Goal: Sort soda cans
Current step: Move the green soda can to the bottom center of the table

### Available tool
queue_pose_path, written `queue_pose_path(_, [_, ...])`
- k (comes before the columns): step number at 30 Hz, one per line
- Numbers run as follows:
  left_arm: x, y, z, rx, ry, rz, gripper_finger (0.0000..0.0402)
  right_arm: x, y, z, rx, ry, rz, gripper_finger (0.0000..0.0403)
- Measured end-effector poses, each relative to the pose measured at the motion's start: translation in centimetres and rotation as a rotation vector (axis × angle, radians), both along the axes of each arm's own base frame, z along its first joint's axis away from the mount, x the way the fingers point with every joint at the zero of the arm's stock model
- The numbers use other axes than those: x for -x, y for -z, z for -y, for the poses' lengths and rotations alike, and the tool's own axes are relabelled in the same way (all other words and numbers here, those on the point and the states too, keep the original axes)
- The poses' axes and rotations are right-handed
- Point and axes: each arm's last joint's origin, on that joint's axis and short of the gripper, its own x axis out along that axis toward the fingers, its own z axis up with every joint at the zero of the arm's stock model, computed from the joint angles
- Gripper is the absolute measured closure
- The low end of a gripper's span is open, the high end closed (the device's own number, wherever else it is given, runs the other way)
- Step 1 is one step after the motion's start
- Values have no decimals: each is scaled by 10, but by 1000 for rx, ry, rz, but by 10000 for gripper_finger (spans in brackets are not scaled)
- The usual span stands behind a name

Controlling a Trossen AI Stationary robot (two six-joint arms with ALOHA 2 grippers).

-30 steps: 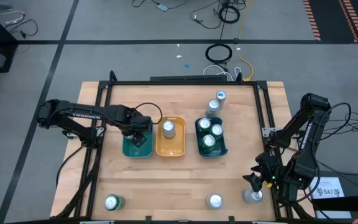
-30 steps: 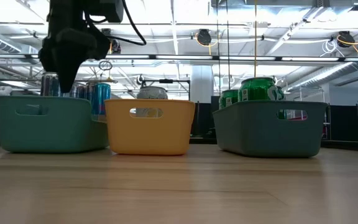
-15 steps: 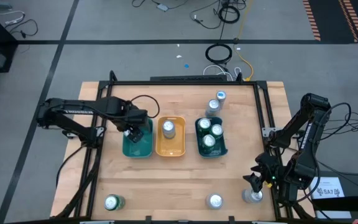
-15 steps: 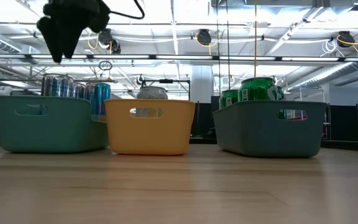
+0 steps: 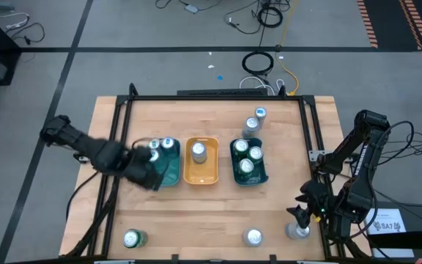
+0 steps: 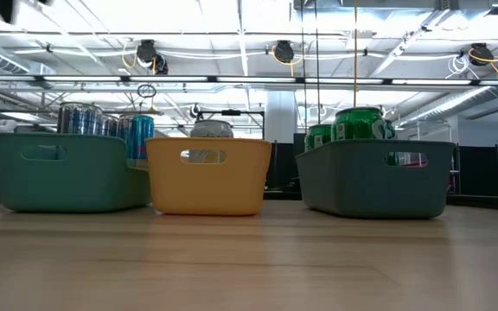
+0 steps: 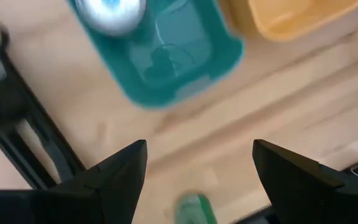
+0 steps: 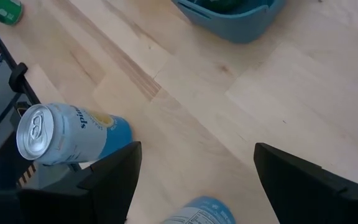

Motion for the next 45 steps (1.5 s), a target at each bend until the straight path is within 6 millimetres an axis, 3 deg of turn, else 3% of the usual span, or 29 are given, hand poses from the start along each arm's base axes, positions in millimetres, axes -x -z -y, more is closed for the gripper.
queue_pose_path(8, [41,10,64,0,-229,-87,99,0,0,0,42,-67,-9,101])
queue_pose_path(13, [57,15,85,9,-207,-144,99,0,0,-1,53,-91,-9,101])
queue_pose_path(26, [55,21,90,-41,-170,-116,99,-1,-1,-3,43,-108,1,101])
queue_pose_path(34, [51,20,87,-128,-51,-15,99,-2,-1,-4,28,-106,12,101])
queue_pose_path(45, [40,19,96,-51,13,96,99,-2,-1,-5,19,-106,16,101])
